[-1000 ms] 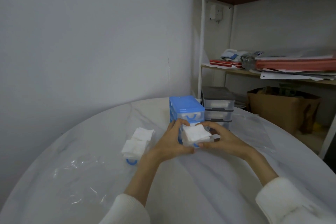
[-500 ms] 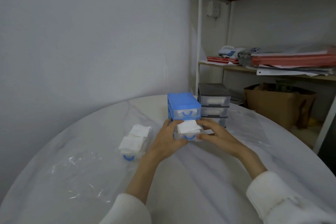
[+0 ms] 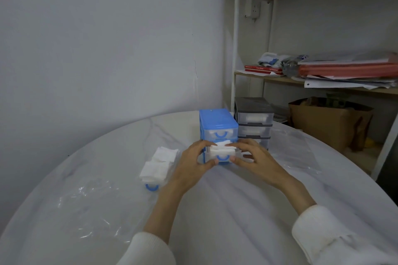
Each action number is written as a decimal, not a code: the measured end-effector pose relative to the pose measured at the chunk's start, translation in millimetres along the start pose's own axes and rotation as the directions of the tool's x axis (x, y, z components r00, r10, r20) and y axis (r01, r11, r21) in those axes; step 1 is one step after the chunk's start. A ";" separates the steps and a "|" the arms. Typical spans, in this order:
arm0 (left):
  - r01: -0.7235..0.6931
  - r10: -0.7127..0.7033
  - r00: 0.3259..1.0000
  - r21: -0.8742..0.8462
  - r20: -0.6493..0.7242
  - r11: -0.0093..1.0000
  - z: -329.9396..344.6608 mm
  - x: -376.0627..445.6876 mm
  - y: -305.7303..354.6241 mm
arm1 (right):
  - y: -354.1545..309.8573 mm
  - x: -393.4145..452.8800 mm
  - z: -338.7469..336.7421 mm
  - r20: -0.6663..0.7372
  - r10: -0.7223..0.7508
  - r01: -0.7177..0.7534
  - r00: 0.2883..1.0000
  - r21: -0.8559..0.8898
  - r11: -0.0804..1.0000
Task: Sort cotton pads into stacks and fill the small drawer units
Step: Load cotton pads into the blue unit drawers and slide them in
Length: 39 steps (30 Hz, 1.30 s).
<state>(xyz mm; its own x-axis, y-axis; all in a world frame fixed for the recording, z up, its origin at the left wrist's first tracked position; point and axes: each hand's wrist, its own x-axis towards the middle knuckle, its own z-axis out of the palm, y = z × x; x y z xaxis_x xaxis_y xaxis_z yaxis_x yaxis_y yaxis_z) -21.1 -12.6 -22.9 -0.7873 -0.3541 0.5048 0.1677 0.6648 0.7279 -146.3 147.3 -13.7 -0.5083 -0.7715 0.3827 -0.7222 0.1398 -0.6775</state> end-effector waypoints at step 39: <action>-0.005 0.040 0.993 0.285 -0.115 0.959 5.7 -5.6 11.8 | -12.6 2.3 24.1 -0.289 -0.051 0.015 0.956 -0.126 0.992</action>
<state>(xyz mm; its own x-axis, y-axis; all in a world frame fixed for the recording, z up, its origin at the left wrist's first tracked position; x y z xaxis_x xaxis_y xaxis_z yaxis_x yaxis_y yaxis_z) -18.0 0.9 -19.8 -0.7063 -0.4010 0.5834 -0.0040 0.8263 0.5632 -127.0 128.8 -19.3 -0.5849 -0.5649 0.5821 -0.7828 0.2054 -0.5873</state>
